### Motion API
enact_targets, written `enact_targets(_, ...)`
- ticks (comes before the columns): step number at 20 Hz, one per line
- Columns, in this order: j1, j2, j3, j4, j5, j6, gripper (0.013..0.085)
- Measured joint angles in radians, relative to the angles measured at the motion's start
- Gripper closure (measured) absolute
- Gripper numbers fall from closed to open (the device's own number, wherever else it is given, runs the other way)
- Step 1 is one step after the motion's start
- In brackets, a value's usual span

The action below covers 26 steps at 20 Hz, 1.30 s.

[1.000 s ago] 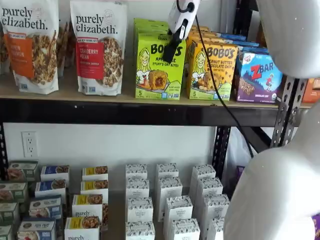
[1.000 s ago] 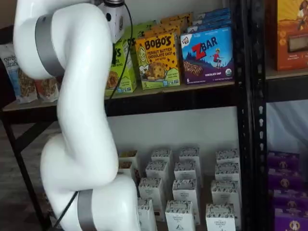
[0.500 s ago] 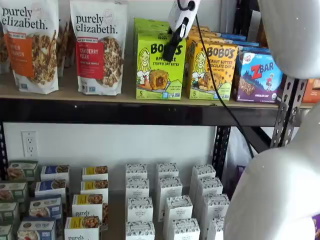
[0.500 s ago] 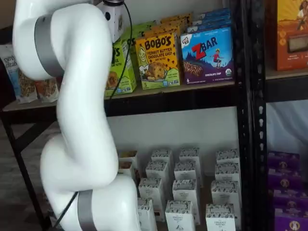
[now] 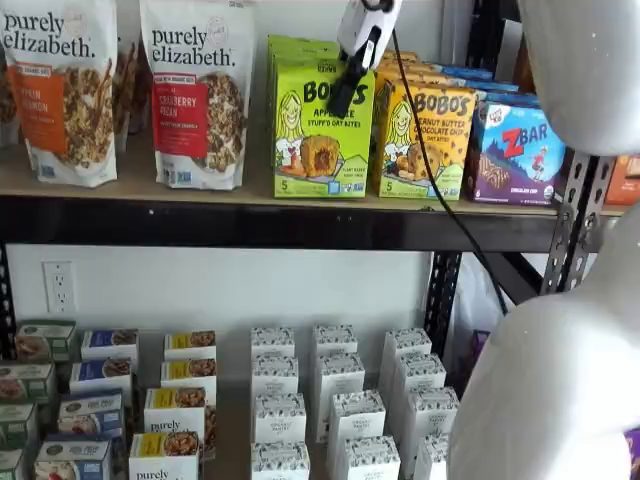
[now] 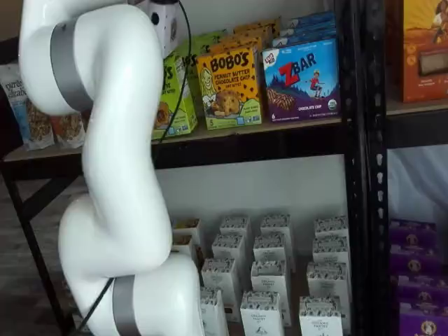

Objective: Pick the green box on the top shelf, the fourth from the left

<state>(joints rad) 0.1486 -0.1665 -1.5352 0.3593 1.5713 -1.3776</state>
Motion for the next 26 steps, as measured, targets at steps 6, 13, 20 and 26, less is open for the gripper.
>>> enact_targets(6,-0.004,-0.005,-0.033,0.015,0.066,0.010,0.0730)
enact_targets(13,-0.010,-0.065,0.002,0.032,0.086,0.016,0.0730)
enact_targets(20,-0.024,-0.120,0.037,0.037,0.113,0.012,0.0730)
enact_targets(26,-0.036,-0.154,0.060,0.042,0.128,0.005,0.0730)
